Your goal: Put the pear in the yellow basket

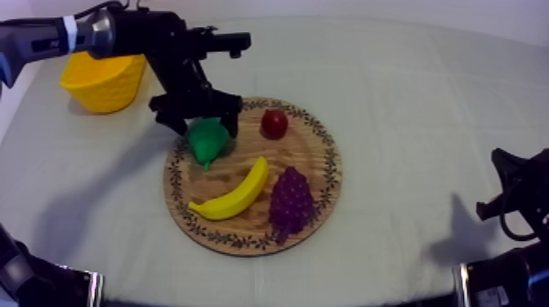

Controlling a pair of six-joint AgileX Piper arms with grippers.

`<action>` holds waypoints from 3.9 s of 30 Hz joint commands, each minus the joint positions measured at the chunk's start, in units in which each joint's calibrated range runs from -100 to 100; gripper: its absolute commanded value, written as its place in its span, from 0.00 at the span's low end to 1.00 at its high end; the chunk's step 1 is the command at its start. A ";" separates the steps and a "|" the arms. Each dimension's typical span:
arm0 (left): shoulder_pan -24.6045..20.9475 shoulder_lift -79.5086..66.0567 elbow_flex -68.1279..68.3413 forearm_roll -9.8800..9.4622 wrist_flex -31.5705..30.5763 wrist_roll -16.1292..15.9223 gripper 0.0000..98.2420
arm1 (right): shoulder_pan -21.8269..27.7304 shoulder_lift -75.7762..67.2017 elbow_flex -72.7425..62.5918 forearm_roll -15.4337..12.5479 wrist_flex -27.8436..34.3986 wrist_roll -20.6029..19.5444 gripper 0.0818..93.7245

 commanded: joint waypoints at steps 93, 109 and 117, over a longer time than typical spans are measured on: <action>-15.88 -11.89 -33.36 -5.79 27.70 -5.80 0.50 | -0.02 -0.03 -0.02 -0.01 0.02 0.02 0.00; -23.58 -8.92 -39.02 -7.17 27.74 -8.62 0.49 | -0.02 -0.03 -0.02 -0.01 0.02 0.02 0.00; -23.98 -6.55 -40.36 -7.16 27.74 -8.65 0.49 | -0.02 -0.03 -0.02 -0.01 0.02 0.02 0.00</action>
